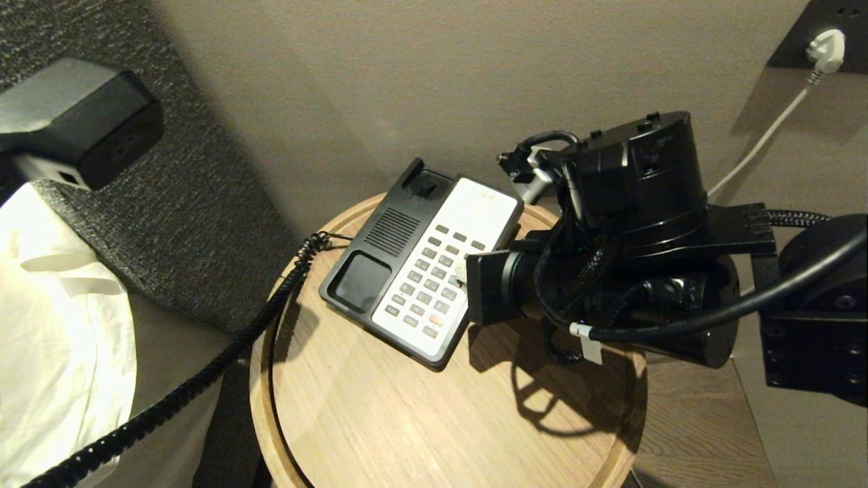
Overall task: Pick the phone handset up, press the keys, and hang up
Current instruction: Dial the number
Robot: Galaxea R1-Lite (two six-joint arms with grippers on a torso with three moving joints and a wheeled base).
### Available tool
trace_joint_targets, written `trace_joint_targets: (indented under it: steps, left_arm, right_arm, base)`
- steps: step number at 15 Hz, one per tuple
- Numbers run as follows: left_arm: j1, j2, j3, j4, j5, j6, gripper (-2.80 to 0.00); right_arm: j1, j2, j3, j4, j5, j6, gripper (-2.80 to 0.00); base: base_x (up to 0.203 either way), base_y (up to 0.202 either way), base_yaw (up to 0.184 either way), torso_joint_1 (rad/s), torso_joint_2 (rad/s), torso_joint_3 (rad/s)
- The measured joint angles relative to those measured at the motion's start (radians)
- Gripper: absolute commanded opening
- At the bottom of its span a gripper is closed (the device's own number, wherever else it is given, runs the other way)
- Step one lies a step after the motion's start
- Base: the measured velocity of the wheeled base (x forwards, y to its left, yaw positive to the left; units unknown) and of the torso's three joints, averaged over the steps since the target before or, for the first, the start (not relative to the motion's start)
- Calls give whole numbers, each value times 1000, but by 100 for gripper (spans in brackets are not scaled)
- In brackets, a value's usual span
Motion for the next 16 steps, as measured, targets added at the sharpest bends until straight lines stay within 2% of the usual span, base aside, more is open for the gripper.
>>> trace_joint_targets:
  steps: [16]
  left_arm:
    - [0,-4,7,0,0,0,-280]
  right_arm:
    - [1,-14,-14,-15,4,-1,-280]
  base:
    - [0,0,0,0,0,0]
